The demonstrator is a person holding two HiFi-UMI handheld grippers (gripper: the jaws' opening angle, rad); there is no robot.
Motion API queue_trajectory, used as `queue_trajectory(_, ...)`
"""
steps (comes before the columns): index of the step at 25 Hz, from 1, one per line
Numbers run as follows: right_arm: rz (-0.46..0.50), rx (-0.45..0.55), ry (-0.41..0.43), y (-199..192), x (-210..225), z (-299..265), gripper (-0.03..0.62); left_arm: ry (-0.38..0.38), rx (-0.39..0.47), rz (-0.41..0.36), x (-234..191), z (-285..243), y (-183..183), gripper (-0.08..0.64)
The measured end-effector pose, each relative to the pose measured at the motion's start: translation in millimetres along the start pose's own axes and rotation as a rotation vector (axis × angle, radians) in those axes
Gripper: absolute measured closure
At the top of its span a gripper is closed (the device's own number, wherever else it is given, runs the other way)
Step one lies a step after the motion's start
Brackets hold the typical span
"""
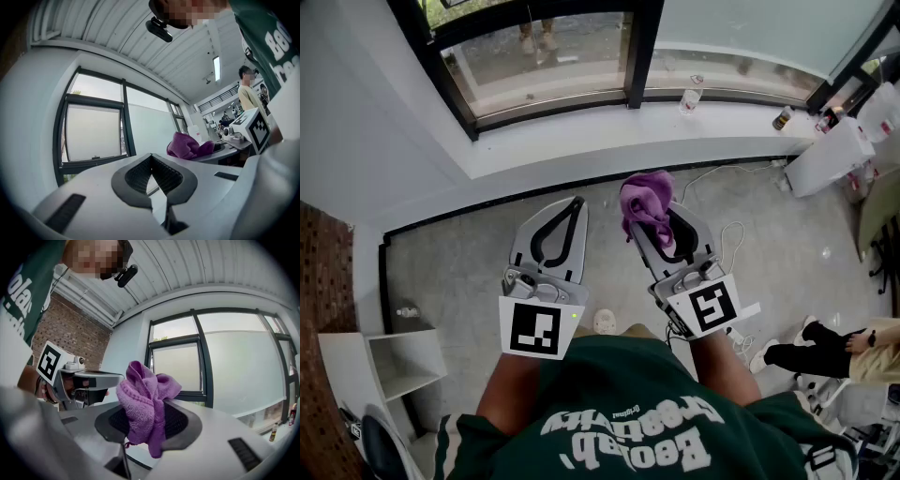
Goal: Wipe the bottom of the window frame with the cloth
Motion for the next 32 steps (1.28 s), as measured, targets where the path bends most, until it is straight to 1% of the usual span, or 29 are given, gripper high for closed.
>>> queue_trajectory(3,-0.014,0.008,0.005,-1,1,-1,0.426,0.007,0.002,-0.007,0,-1,-1,0.554)
queue_trajectory(8,-0.011,0.021,0.013,-2,2,-2,0.425,0.008,0.006,-0.017,1,-2,-1,0.554)
queue_trajectory(15,-0.017,0.023,0.013,-9,7,-4,0.425,0.007,0.007,-0.009,2,-9,-5,0.554)
queue_trajectory(20,-0.020,0.026,0.001,-3,23,-10,0.425,0.000,0.007,0.005,-2,-25,1,0.554)
queue_trajectory(22,-0.025,0.024,-0.007,-4,27,-11,0.425,0.001,0.007,0.000,-5,-30,1,0.554)
queue_trajectory(27,-0.037,0.010,-0.028,-7,36,-19,0.425,-0.008,0.020,0.017,-12,-44,1,0.554)
queue_trajectory(30,-0.029,0.017,-0.046,-9,45,-25,0.425,-0.016,0.028,0.010,-18,-59,-3,0.554)
queue_trajectory(32,-0.031,0.014,-0.052,-14,50,-32,0.425,-0.014,0.032,0.020,-24,-70,-9,0.554)
Point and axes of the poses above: the fingertips, and each gripper's own axes: z backward along the fingers, x to its right, y out of its top, the point moved 3 cm from there along z, backward along the fingers, and after that the axes turned 1 degree about -y, right-handed, at the moved point
